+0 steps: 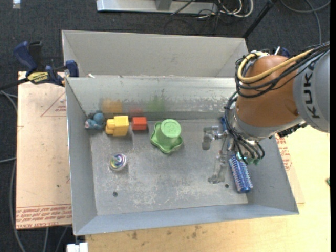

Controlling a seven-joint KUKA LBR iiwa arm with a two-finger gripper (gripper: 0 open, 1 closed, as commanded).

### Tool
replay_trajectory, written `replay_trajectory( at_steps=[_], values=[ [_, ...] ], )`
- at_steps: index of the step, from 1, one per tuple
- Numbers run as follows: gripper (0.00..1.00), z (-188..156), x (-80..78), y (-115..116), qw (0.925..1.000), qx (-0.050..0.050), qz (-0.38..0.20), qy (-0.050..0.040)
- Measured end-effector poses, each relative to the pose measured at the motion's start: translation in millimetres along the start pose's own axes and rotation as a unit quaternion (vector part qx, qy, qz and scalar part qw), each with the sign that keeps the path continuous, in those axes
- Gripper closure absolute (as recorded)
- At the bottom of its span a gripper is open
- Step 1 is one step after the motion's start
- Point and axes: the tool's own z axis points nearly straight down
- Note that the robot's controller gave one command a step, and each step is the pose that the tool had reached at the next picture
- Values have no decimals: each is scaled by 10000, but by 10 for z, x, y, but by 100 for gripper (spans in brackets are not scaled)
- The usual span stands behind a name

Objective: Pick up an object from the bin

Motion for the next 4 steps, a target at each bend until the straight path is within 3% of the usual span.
replay_trajectory(
  at_steps=[1,2,3,4],
  values=[
    [0,317,124,-711,9993,11,365,-19],
    [0,1090,389,-1352,9989,-22,-470,-51],
    [0,1248,5,-1342,9675,-40,-2528,-21],
    [100,1266,44,-1359,9673,-48,-2535,44]
  ],
)
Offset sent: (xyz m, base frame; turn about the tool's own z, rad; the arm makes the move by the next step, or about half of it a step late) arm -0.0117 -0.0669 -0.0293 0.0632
